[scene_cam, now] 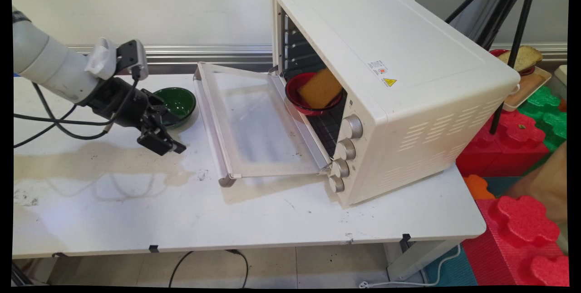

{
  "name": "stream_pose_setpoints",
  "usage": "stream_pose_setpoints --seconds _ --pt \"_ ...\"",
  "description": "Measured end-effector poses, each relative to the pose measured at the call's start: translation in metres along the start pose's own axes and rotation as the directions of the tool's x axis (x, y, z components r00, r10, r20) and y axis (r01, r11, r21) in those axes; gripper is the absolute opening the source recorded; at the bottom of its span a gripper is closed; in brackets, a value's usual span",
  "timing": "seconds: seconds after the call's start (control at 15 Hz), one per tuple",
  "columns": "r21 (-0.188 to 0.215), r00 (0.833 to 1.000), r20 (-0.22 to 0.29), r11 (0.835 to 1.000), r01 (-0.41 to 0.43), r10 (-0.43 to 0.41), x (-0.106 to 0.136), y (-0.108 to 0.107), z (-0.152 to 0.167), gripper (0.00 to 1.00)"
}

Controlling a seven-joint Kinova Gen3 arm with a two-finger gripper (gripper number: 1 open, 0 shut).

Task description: Close the oven

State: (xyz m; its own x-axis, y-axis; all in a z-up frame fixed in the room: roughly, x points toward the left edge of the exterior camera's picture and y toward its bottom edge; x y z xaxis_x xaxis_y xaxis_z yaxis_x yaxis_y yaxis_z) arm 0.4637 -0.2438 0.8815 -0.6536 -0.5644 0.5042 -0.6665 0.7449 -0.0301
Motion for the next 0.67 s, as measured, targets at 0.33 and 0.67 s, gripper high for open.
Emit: stream_pose_setpoints --seconds 0.33,0.67 --pt "-0.003 1.000 0.015 1.000 -0.007 0.007 0.000 -0.005 0.009 1.00" --pt "-0.008 0.999 0.030 1.000 -0.018 0.018 -0.001 -0.007 0.015 1.00"
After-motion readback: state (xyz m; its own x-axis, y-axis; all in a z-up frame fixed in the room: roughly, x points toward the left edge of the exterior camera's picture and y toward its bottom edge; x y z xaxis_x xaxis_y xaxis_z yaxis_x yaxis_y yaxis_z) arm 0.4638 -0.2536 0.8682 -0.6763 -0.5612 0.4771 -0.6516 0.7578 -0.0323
